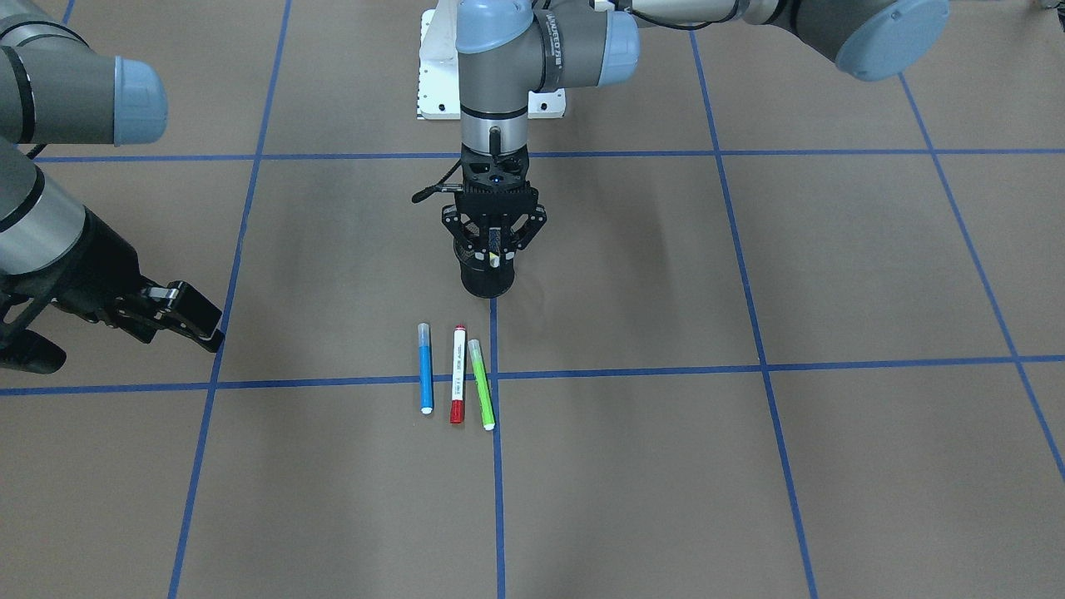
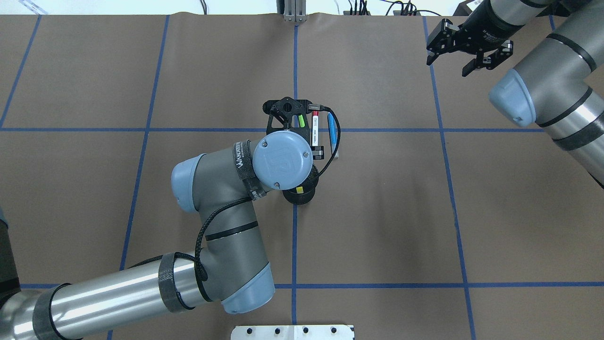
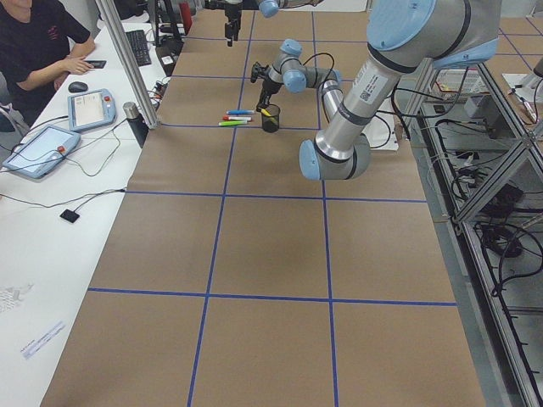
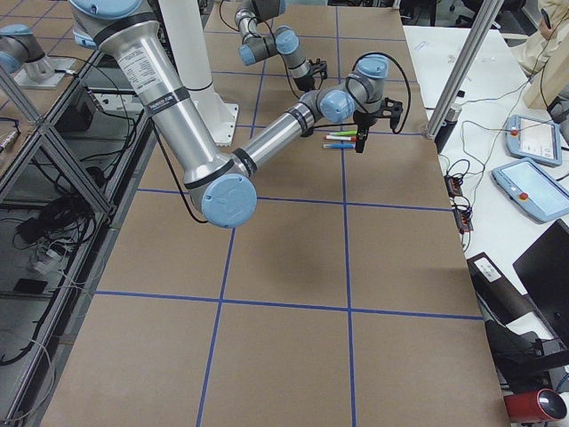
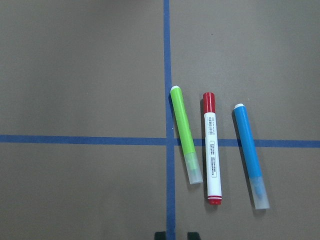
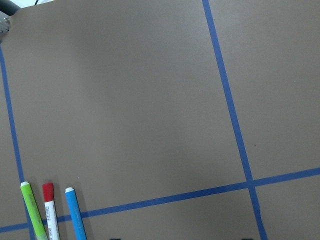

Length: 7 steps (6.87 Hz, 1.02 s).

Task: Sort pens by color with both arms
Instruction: 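Align the left gripper fingers around the yellow marker in the cup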

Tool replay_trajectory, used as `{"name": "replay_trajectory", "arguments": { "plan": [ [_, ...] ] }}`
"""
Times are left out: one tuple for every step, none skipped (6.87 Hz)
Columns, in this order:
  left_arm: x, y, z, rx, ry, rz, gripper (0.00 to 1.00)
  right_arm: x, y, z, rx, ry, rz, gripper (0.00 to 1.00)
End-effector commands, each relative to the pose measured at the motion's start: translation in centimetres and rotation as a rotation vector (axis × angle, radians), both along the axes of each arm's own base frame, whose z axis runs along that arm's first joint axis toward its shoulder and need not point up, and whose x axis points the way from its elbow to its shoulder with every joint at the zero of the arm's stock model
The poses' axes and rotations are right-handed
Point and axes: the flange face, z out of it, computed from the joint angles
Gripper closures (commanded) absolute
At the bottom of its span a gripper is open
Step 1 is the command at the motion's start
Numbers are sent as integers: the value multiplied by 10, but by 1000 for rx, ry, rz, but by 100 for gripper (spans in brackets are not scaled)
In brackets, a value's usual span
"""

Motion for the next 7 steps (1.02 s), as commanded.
{"name": "replay_trajectory", "arguments": {
  "plan": [
    [1,0,1,0,-3,-1,67,0,0,0,0,0,0,15],
    [2,-1,2,-2,-5,-2,70,0,0,0,1,1,-1,15],
    [2,-1,2,-1,-4,-1,76,1,-1,0,9,2,-6,15],
    [2,-1,2,-2,-3,-2,79,2,-1,1,8,3,-4,15],
    [1,-1,1,0,-3,-1,80,2,-1,1,7,1,-5,15],
    [1,0,1,1,-1,-1,81,2,-1,1,8,3,-4,15],
    [0,0,0,1,0,-1,81,3,-1,1,9,3,-4,15]
  ]
}}
